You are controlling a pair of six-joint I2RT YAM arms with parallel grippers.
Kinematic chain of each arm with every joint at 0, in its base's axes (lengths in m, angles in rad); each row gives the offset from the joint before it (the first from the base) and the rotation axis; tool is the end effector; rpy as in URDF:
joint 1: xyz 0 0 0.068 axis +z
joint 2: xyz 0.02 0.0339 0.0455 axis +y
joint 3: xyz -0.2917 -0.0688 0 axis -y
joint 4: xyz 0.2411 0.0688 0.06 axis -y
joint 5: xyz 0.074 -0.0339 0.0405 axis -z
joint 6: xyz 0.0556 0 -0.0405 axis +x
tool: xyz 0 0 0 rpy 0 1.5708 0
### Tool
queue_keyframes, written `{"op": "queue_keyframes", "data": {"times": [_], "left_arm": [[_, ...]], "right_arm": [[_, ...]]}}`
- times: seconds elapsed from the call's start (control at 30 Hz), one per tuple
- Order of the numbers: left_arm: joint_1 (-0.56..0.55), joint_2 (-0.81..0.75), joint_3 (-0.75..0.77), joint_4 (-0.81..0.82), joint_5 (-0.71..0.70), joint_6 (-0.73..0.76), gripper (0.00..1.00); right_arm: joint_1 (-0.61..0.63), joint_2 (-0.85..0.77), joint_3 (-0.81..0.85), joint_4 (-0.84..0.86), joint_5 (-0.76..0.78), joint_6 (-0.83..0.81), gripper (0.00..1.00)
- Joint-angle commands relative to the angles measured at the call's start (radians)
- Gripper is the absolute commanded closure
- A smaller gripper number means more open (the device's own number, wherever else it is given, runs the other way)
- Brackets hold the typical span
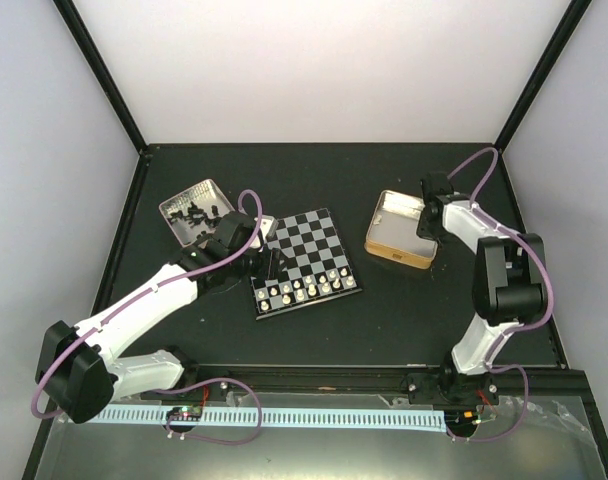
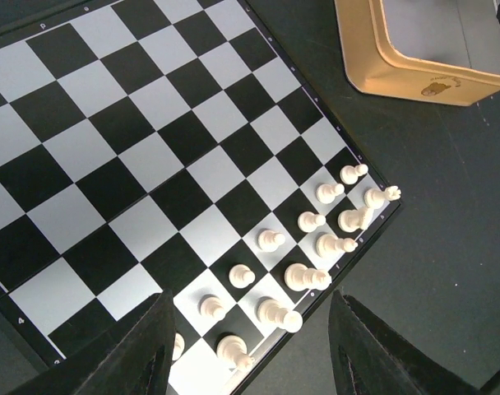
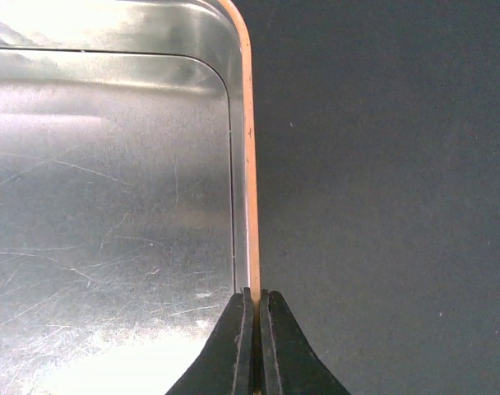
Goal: Set up the chess pieces on the board
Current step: Adjust the storage box at the center of the board, then pick up the chess piece from the storage box.
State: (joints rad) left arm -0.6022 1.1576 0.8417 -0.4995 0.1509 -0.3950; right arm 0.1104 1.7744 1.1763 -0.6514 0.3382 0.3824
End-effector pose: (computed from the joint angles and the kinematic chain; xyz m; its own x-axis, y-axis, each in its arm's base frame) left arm 0.1923 -0.1423 0.2689 -0.8019 0.0896 -0.5907 0.3644 0.8568 -0.3648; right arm 0.3518 0.0204 0.1930 -0.8749 0.2572 -0.4105 0.3521 0.9196 -0.1742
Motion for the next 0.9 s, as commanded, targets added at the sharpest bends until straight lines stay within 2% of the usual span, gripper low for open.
{"op": "queue_keyframes", "data": {"times": [0.0, 0.07, 0.23, 0.4, 0.53, 0.63, 0.77, 0.87], "left_arm": [[0.009, -0.002, 0.015, 0.016, 0.019, 0.017, 0.47], [0.010, -0.001, 0.015, 0.019, 0.020, 0.015, 0.47], [0.011, 0.002, 0.018, 0.030, 0.028, 0.009, 0.47], [0.011, -0.011, 0.011, 0.040, 0.020, 0.001, 0.47], [0.012, -0.022, 0.005, 0.047, 0.015, -0.002, 0.47], [0.012, -0.028, -0.002, 0.051, 0.013, -0.003, 0.46], [0.013, -0.037, -0.011, 0.059, 0.018, -0.007, 0.46], [0.014, -0.042, -0.017, 0.060, 0.021, -0.011, 0.46]], "right_arm": [[-0.002, -0.044, -0.097, 0.020, -0.049, 0.144, 0.98], [0.001, -0.065, -0.122, 0.028, -0.066, 0.149, 0.96], [0.002, -0.115, -0.087, 0.002, -0.093, 0.138, 0.71], [0.034, -0.170, 0.011, -0.044, -0.090, 0.122, 0.55], [0.078, -0.170, 0.067, -0.045, -0.093, 0.116, 0.52], [0.101, -0.139, 0.080, 0.008, -0.174, 0.123, 0.52], [0.103, -0.076, 0.071, 0.133, -0.354, 0.169, 0.60], [0.102, -0.011, 0.083, 0.201, -0.418, 0.212, 0.63]]}}
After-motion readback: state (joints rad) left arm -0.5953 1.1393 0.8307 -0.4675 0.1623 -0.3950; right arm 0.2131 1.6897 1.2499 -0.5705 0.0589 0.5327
